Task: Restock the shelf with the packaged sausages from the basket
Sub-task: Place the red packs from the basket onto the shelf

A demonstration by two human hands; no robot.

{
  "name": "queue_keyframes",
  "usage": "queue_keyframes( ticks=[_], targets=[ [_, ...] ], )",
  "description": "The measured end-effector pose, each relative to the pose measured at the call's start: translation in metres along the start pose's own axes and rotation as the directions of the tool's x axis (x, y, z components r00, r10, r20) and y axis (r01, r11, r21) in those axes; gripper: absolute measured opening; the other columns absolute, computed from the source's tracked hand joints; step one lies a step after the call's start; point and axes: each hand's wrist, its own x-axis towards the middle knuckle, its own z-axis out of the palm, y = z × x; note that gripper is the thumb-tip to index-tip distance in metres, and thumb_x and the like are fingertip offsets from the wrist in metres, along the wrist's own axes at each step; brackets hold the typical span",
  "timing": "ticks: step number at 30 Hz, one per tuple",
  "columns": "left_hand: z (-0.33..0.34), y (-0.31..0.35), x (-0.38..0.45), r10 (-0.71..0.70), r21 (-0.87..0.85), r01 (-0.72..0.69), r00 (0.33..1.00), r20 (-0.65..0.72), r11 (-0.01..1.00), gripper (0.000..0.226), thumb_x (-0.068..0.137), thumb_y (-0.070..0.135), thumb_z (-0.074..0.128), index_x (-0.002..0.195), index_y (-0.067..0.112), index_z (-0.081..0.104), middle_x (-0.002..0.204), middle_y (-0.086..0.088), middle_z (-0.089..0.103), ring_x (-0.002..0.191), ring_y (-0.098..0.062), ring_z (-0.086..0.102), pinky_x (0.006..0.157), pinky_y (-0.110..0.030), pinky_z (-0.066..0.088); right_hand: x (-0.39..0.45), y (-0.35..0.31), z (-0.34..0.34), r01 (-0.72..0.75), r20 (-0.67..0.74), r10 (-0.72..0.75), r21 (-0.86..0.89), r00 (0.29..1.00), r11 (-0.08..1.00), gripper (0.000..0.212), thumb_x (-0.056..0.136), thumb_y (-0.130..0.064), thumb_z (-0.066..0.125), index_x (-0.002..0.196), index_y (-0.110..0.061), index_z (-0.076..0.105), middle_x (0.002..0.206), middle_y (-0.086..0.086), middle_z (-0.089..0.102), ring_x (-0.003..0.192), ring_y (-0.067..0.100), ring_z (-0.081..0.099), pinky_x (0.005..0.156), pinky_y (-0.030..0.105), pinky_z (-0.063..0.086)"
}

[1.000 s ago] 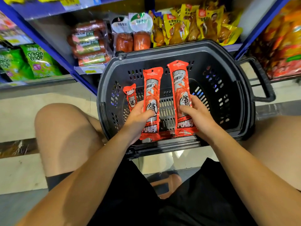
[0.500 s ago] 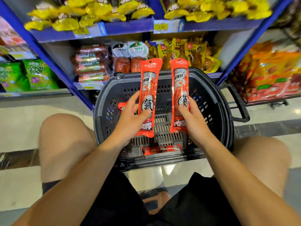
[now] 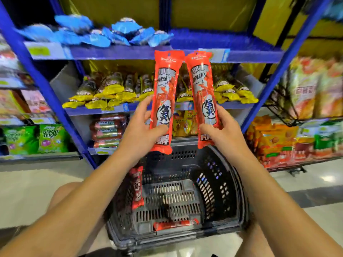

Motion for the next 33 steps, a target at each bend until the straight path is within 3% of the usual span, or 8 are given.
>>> queue_keyframes(
  ticks=[6, 10, 14, 19, 24, 27, 30, 33],
  targets=[
    [-0.006, 0.048, 0.026, 0.100, 0.030, -0.099, 0.995, -0.004, 0.995, 0.074, 0.083, -0.001, 0.067, 0.141, 0.033, 0.037, 0.119, 0.001, 0.063, 0.104, -0.013, 0.067, 0.085, -0.046, 0.057, 0.041, -0.049, -0.008, 0.090, -0.096, -0.094, -0.046, 0.991, 0.995, 0.047, 0.083, -0.017, 0.069, 0.125, -0.030, 0.054, 0.105, -0.016, 0.065, 0.089, -0.003, 0.064, 0.073, 0.027, 0.056],
    [-0.012, 0.069, 0.041, 0.142, 0.038, -0.141, 0.989, -0.026, 0.989, 0.071, 0.080, 0.005, 0.070, 0.135, 0.038, 0.039, 0.119, -0.001, 0.063, 0.104, -0.014, 0.067, 0.084, -0.047, 0.057, 0.077, -0.076, -0.012, 0.034, -0.169, -0.045, -0.072, 0.985, 0.997, 0.040, 0.074, -0.034, 0.070, 0.113, -0.027, 0.060, 0.099, -0.008, 0.070, 0.083, 0.011, 0.071, 0.074, 0.046, 0.061],
    [-0.025, 0.079, 0.051, 0.148, 0.026, -0.147, 0.987, -0.061, 0.989, 0.070, 0.085, -0.005, 0.064, 0.139, 0.031, 0.038, 0.114, 0.003, 0.066, 0.095, -0.008, 0.069, 0.077, -0.034, 0.059, 0.116, -0.101, -0.012, 0.017, -0.187, -0.044, -0.141, 0.981, 0.990, 0.026, 0.078, -0.034, 0.071, 0.102, -0.025, 0.064, 0.090, -0.004, 0.071, 0.078, 0.020, 0.072, 0.072, 0.046, 0.061],
    [-0.044, 0.087, 0.063, 0.121, 0.048, -0.115, 0.984, -0.129, 0.992, 0.071, 0.086, -0.003, 0.063, 0.143, 0.029, 0.035, 0.108, 0.000, 0.067, 0.086, -0.006, 0.069, 0.066, -0.026, 0.058, 0.155, -0.122, -0.003, -0.039, -0.226, -0.018, -0.244, 0.974, 0.969, 0.057, 0.076, -0.040, 0.069, 0.126, -0.019, 0.054, 0.107, 0.000, 0.064, 0.088, 0.022, 0.069, 0.080, 0.043, 0.059],
    [-0.052, 0.091, 0.069, 0.121, 0.090, -0.109, 0.982, -0.147, 0.990, 0.069, 0.087, -0.001, 0.063, 0.139, 0.034, 0.036, 0.109, 0.002, 0.068, 0.089, -0.009, 0.069, 0.075, -0.035, 0.058, 0.177, -0.131, 0.011, -0.077, -0.164, 0.053, -0.139, 0.985, 0.987, 0.043, 0.082, -0.036, 0.071, 0.113, -0.009, 0.059, 0.071, -0.001, 0.067, 0.059, 0.021, 0.068, 0.070, 0.044, 0.062],
    [-0.054, 0.092, 0.073, 0.110, 0.105, -0.095, 0.983, -0.147, 0.990, 0.069, 0.087, 0.001, 0.063, 0.139, 0.036, 0.035, 0.112, 0.003, 0.067, 0.091, -0.008, 0.069, 0.076, -0.039, 0.059, 0.176, -0.133, 0.007, -0.057, -0.095, 0.040, -0.177, 0.995, 0.983, 0.048, 0.085, -0.041, 0.067, 0.124, -0.015, 0.058, 0.097, -0.001, 0.068, 0.077, 0.023, 0.071, 0.079, 0.044, 0.061],
    [-0.056, 0.091, 0.077, 0.095, 0.098, -0.081, 0.984, -0.148, 0.992, 0.071, 0.087, 0.002, 0.064, 0.142, 0.034, 0.034, 0.115, 0.001, 0.067, 0.093, -0.010, 0.069, 0.074, -0.039, 0.060, 0.167, -0.129, -0.006, 0.089, -0.030, -0.118, -0.480, 0.993, 0.873, 0.052, 0.087, -0.051, 0.062, 0.133, -0.026, 0.058, 0.132, 0.000, 0.057, 0.117, 0.022, 0.058, 0.099, 0.037, 0.047],
    [-0.057, 0.092, 0.079, 0.086, 0.095, -0.073, 0.986, -0.145, 0.993, 0.073, 0.087, 0.002, 0.065, 0.145, 0.034, 0.031, 0.114, 0.002, 0.066, 0.093, -0.010, 0.069, 0.076, -0.039, 0.059, 0.157, -0.127, -0.014, 0.214, 0.067, -0.209, -0.506, 0.976, 0.835, 0.046, 0.092, -0.042, 0.060, 0.136, -0.030, 0.056, 0.139, -0.002, 0.054, 0.125, 0.017, 0.050, 0.095, 0.027, 0.036]
  ],
)
